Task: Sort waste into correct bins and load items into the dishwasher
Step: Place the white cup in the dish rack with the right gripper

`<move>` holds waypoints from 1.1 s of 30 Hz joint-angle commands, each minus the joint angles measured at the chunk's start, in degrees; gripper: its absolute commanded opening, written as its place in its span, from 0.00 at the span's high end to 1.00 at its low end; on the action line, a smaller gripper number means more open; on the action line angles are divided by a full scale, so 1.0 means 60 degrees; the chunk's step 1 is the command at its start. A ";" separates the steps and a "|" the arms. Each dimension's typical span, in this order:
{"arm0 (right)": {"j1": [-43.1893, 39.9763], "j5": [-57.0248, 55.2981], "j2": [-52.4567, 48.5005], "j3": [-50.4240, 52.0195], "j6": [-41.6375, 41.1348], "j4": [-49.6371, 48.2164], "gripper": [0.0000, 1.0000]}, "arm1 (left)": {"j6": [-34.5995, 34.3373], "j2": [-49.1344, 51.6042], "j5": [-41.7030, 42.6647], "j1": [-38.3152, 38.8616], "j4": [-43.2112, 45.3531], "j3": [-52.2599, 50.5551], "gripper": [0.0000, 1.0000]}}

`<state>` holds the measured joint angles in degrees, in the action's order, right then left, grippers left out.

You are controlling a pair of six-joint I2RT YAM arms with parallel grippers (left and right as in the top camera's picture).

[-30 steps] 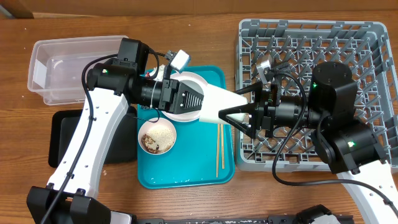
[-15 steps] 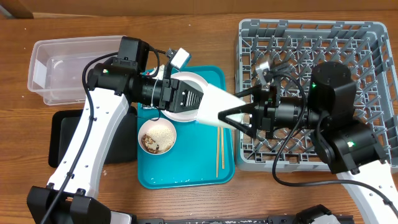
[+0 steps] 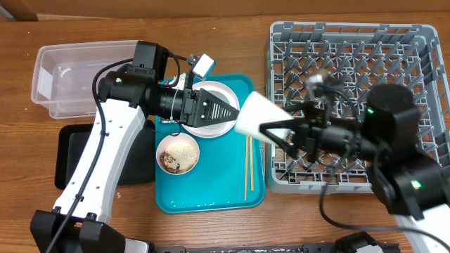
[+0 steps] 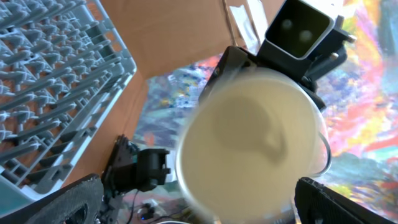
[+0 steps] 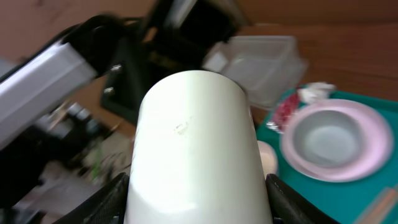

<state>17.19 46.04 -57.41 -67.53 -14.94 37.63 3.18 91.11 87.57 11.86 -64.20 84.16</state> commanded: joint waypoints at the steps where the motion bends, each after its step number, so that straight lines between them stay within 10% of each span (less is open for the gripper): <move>1: -0.0718 -0.2473 0.0528 -0.0244 -0.0022 0.0812 0.43 | -0.0197 -0.0022 -0.1053 -0.0208 0.0004 0.0171 0.00; 12: -0.1253 -0.6976 0.0051 -0.0244 -0.1413 0.3843 0.43 | -0.1184 -0.0036 -0.3774 -0.0291 0.0025 0.0259 0.15; 24: -0.1253 -0.7271 -0.2874 -0.0244 -0.2237 0.5402 0.43 | -0.1679 -0.0845 -0.6488 -0.0284 -0.0120 0.1115 0.15; 27: -0.1253 -0.7238 -0.4022 -0.0244 -0.2237 0.5344 0.22 | -0.1683 -0.1275 -0.6961 -0.0284 -0.0171 0.1155 0.10; 33: -0.1253 -0.7045 -0.4222 -0.0441 -0.2306 0.5311 0.13 | -0.1676 -0.1330 -0.7333 -0.0284 -0.0634 0.1155 0.09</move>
<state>9.82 3.49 -83.77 -67.77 -28.32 69.82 -6.31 83.59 46.59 10.37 -67.09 90.06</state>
